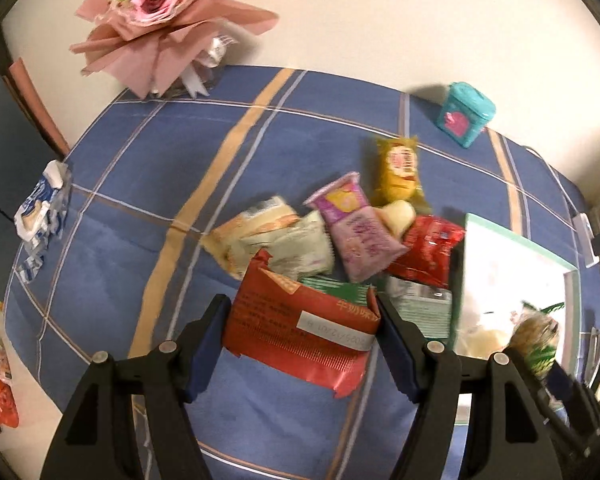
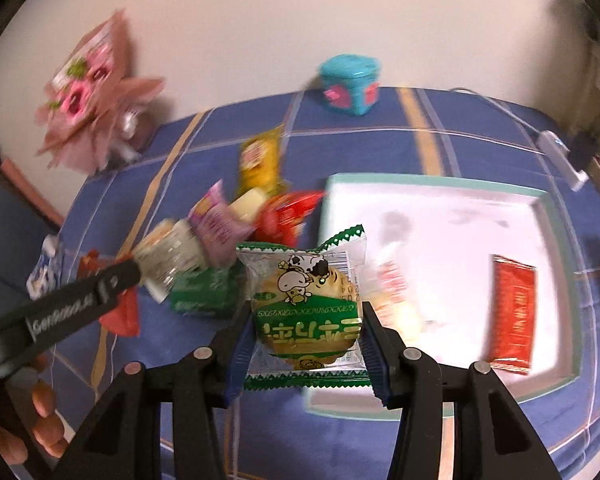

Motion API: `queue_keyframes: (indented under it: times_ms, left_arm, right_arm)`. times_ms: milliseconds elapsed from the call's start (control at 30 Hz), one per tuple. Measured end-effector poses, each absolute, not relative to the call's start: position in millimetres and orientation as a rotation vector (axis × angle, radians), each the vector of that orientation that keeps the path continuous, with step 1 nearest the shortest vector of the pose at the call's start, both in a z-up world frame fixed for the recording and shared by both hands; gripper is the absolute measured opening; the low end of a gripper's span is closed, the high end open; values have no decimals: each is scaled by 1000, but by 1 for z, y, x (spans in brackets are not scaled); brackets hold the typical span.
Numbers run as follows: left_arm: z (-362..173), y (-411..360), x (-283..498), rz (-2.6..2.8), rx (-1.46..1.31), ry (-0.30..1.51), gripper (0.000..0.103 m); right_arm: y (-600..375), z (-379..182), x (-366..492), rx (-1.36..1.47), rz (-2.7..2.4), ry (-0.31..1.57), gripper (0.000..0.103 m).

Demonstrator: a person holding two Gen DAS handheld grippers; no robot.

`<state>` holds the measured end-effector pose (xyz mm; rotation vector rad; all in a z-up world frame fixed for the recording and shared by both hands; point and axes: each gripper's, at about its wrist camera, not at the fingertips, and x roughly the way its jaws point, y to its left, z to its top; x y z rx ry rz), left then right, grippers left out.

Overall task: Organize snacks
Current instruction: 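Carry green biscuit bag with right gripper while left carries red wafer pack to tray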

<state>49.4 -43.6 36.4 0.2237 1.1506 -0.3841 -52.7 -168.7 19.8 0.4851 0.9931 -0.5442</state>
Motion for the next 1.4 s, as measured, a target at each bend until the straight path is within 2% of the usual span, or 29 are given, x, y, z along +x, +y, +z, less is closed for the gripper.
queue_keyframes:
  times_ms: [567, 1400]
  left_arm:
    - [37, -131, 7, -609, 299, 1105, 73]
    - [-22, -239, 14, -737, 384, 1091, 73]
  right_arm:
    - [-282, 40, -140, 660, -794, 871, 52]
    - [-328, -26, -105, 633, -787, 985, 52]
